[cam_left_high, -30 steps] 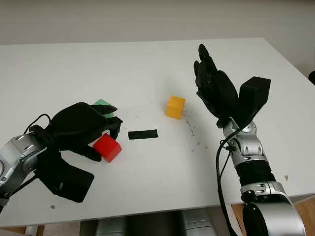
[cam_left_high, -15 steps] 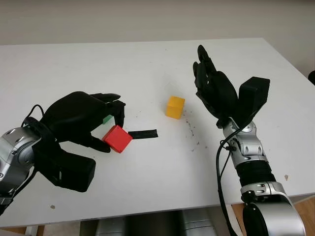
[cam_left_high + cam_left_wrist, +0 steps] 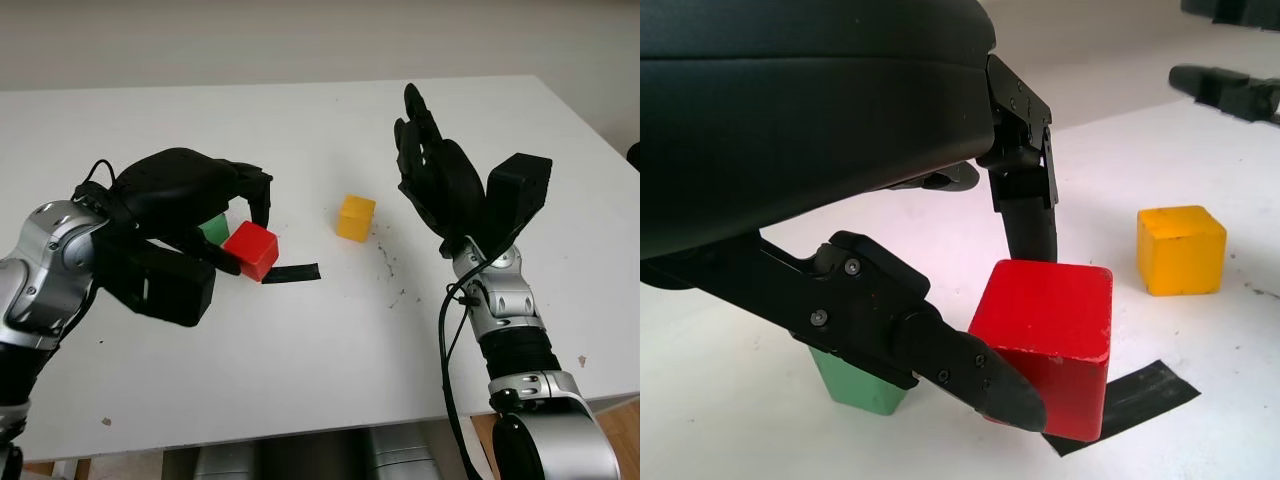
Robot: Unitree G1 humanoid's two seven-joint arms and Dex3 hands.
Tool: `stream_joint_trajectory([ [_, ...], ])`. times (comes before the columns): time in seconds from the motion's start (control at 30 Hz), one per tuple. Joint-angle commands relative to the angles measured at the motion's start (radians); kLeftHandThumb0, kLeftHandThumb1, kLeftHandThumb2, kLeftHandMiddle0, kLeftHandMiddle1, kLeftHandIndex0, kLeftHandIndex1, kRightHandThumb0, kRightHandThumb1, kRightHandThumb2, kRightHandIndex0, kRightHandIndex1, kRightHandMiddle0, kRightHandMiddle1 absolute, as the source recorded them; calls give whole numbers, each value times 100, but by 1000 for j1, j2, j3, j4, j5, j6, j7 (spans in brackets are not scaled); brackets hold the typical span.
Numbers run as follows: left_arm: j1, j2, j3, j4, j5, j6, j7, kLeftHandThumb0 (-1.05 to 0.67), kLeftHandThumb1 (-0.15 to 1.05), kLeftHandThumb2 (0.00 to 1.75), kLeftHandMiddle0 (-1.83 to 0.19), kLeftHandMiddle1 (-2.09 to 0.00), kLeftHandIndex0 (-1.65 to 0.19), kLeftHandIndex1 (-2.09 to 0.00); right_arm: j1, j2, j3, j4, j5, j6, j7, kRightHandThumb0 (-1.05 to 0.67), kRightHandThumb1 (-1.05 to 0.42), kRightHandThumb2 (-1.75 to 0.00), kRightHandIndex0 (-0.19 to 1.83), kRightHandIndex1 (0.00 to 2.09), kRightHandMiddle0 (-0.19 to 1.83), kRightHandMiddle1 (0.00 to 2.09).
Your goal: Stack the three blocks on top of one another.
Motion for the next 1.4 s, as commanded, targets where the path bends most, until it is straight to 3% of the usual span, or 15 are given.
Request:
stream_joint_trajectory([
  [0.0,-59,-16,-25,38,10,-13,7,-41,94,5,-27,-6,-44,-144,-4,1,1,-15,-2,-3,0,-72,-105,-72,-19,0,-19,0],
  [0.27,-183,-78,-85,195,-25,-47,-46,-41,94,5,-24,-5,-43,-144,1,1,2,-29,-1,-1,-1,-71,-105,-72,-19,0,-19,0],
  [0.4,-210,-102,-101,242,-30,-41,-51,-44,94,6,-24,-5,-43,-148,8,0,2,-39,-1,5,-1,-70,-105,-72,-19,0,-19,0],
  [0.83,-214,-141,-89,318,-138,1,-87,-49,97,6,-22,-5,-38,-161,16,6,1,-41,1,3,-9,-72,-105,-71,-19,0,-19,0],
  [1.37,-200,-153,-105,342,-129,14,-67,-45,98,5,-18,-5,-35,-156,22,7,1,-44,1,0,-10,-73,-105,-72,-19,0,-19,0],
])
